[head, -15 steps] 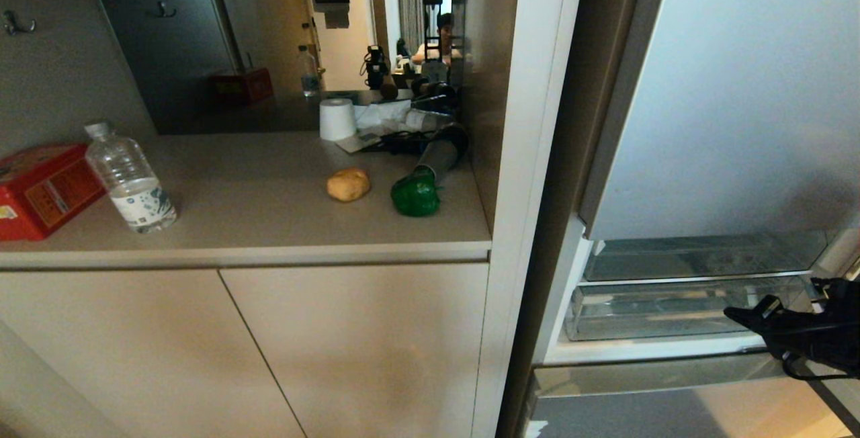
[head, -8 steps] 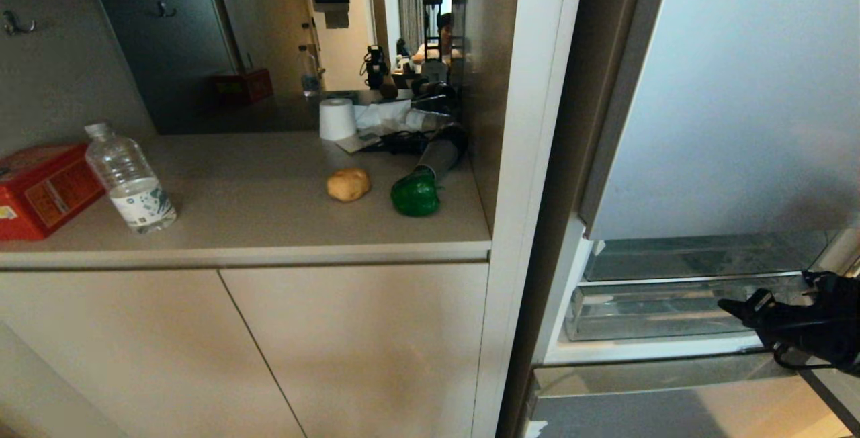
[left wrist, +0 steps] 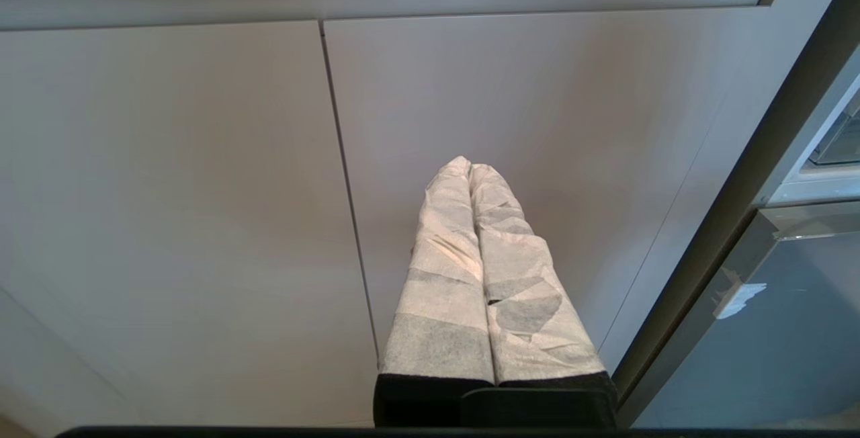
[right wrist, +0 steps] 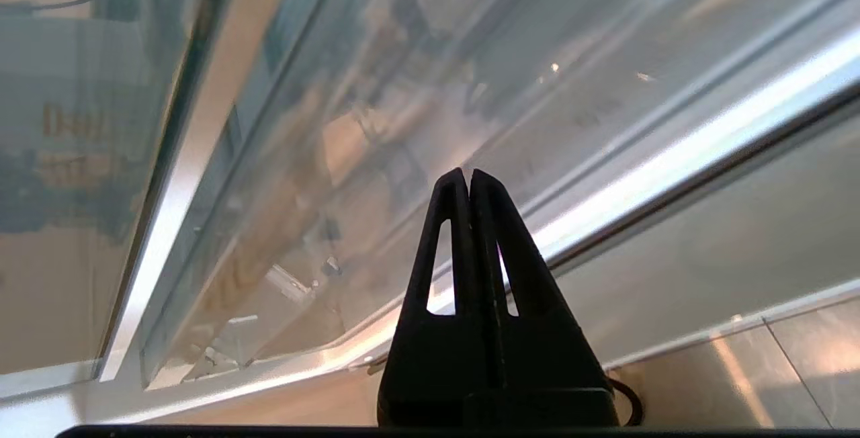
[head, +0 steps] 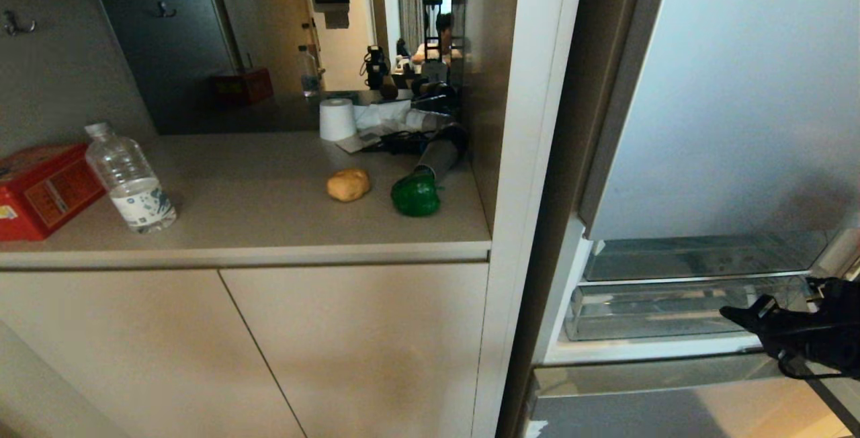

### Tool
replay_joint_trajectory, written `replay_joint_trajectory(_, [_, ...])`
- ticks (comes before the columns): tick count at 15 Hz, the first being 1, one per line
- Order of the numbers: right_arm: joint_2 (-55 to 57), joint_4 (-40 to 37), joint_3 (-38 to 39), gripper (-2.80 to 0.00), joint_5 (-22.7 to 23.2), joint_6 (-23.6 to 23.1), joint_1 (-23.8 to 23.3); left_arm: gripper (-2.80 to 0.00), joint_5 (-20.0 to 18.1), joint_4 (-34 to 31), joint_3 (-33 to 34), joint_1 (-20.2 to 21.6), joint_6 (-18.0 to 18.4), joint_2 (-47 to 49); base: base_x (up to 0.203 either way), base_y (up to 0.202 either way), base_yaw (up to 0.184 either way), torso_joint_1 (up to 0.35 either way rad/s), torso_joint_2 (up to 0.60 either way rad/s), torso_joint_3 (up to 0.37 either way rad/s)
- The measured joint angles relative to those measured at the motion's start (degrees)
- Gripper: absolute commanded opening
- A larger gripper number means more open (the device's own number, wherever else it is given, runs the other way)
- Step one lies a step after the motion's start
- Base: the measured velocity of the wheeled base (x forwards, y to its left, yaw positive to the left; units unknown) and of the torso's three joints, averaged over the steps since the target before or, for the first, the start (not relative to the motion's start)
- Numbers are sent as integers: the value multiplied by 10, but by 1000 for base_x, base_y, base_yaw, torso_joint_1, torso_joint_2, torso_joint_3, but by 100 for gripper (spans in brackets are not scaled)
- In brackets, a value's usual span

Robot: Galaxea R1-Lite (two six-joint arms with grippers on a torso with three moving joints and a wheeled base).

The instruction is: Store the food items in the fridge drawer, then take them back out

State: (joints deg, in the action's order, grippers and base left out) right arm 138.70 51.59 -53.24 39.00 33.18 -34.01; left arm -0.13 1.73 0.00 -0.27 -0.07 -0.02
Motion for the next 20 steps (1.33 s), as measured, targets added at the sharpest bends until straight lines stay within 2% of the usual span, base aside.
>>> replay_joint_trajectory(4, [18, 1, -1, -280, -1, -2, 16, -280, 0, 0, 0, 0, 0, 0, 0, 0, 0, 0, 0, 0])
replay_joint_trajectory(14, [59, -1, -68, -280, -3, -2, 27, -280, 0, 0, 0, 0, 0, 0, 0, 0, 0, 0, 0, 0])
replay_joint_trajectory(17, [42, 3, -36, -280, -7, -3, 27, -280, 0, 0, 0, 0, 0, 0, 0, 0, 0, 0, 0, 0])
replay_joint_trajectory(20, [-23, 2, 49, -280, -12, -6, 15, -280, 0, 0, 0, 0, 0, 0, 0, 0, 0, 0, 0, 0])
